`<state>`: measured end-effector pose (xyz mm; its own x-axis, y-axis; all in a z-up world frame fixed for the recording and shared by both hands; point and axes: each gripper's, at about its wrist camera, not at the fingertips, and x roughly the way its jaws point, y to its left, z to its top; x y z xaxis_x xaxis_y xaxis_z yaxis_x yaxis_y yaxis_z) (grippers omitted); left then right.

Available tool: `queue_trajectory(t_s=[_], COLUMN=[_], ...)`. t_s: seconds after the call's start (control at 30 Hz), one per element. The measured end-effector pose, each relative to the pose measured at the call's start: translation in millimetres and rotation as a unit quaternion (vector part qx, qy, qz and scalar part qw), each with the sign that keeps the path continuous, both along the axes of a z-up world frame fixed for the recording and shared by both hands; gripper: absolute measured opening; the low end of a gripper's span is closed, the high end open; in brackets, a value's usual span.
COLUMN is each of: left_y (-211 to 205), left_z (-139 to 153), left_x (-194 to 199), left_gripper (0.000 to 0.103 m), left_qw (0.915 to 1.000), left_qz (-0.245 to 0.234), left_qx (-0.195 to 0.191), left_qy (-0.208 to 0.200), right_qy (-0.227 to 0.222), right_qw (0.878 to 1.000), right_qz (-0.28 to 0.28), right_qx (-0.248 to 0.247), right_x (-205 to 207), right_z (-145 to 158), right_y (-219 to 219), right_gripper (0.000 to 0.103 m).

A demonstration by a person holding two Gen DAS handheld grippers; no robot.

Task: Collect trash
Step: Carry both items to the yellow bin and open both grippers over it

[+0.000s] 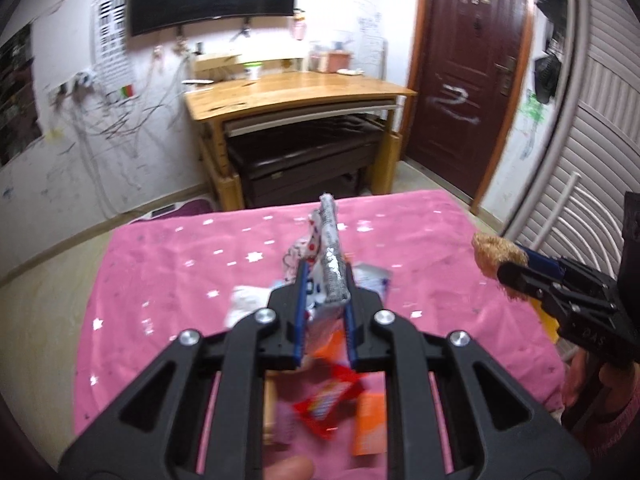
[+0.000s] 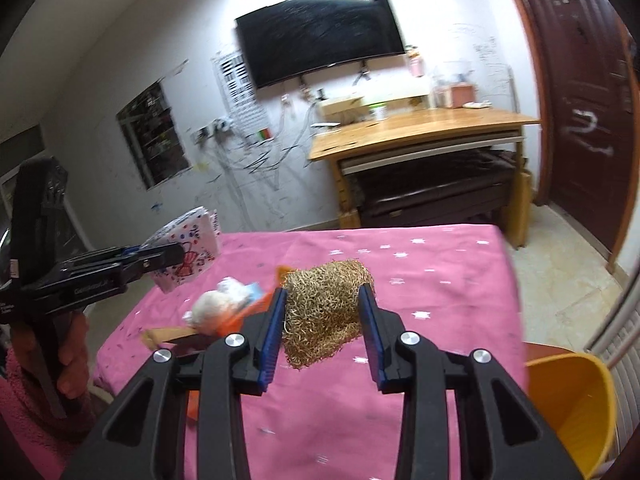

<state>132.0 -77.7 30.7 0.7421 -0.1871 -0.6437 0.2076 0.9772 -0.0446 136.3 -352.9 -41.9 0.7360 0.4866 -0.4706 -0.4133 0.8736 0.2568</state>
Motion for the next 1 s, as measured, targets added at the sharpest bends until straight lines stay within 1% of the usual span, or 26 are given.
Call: queue_trajectory(t_s=[0.07, 0.2, 0.37, 0.5, 0.67, 0.73, 0.87, 1.0], left_y=[-22, -71, -137, -182, -233, -245, -274, -292], left_z=[2, 5, 2, -6, -22, -28, -38, -48], left_x=[1, 5, 11, 16, 22, 21, 23, 26], left_gripper=[0.014, 0.014, 0.014, 0.014, 0.014, 0.014, 0.014, 0.014], left_qw=[0.9998, 0.9976, 0.9913, 0.9858, 0.9788, 0.9763, 0.9708, 0.9657], left_qz=[-0.022, -0.069, -0.131, -0.165, -0.196, -0.207, -0.225, -0.238], left_qx=[0.003, 0.005, 0.004, 0.003, 0.017, 0.021, 0.024, 0.026], left_qy=[-0.001, 0.003, 0.016, 0.03, 0.055, 0.062, 0.08, 0.099], right_qy=[-0.001, 0.005, 0.02, 0.032, 0.046, 0.051, 0.062, 0.077], right_qw=[1.0, 0.998, 0.993, 0.989, 0.984, 0.982, 0.979, 0.977], right_qz=[-0.02, -0.068, -0.118, -0.147, -0.173, -0.182, -0.193, -0.196], right_qx=[0.0, -0.002, 0.001, 0.009, 0.021, 0.026, 0.035, 0.037], right_x=[-3, -10, -14, -17, -18, -19, -16, -12], right_z=[-1, -8, -24, -38, -54, -59, -65, -74], right_y=[-19, -72, -126, -163, -197, -207, -219, -225], right_gripper=[0.031, 0.031, 0.031, 0.031, 0.031, 0.031, 0.031, 0.031])
